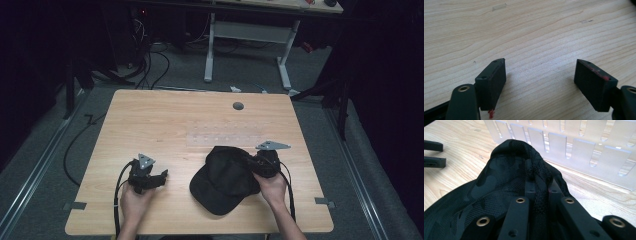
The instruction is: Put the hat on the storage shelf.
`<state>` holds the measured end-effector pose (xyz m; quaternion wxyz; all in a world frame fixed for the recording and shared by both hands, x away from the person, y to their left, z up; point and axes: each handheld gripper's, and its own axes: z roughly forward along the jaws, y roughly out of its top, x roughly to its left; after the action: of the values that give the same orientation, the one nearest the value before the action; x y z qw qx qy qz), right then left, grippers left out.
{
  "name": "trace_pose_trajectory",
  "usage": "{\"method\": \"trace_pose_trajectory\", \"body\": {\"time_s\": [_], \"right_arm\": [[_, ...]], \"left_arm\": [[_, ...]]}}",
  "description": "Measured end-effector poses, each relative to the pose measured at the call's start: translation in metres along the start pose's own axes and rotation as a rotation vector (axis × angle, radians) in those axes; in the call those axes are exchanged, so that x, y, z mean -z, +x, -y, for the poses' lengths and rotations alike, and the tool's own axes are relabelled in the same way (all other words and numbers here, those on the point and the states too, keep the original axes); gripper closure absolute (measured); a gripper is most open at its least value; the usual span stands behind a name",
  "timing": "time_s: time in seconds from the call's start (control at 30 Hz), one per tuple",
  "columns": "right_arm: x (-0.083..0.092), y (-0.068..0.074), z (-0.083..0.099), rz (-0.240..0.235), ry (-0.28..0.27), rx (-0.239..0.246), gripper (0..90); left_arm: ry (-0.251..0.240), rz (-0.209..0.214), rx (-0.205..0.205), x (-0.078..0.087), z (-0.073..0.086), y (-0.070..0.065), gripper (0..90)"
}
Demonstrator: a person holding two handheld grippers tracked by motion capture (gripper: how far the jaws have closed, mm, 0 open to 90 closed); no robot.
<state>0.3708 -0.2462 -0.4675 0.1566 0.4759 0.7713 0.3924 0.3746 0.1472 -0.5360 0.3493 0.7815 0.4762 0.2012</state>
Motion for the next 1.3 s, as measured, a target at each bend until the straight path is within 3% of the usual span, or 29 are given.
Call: {"method": "trace_pose_trajectory", "body": {"time_s": [0.8,1.3], "right_arm": [[0.030,0.005,-0.006,-0.061,-0.090,0.026,83.2],[0.043,0.013,-0.010,-0.077,-0.117,0.059,83.2]], "left_arm": [[0.000,-0.001,-0.001,0.000,0.000,0.000,25.6],[0.004,0.008,-0.007,-0.001,0.000,-0.001,23.3]]}}
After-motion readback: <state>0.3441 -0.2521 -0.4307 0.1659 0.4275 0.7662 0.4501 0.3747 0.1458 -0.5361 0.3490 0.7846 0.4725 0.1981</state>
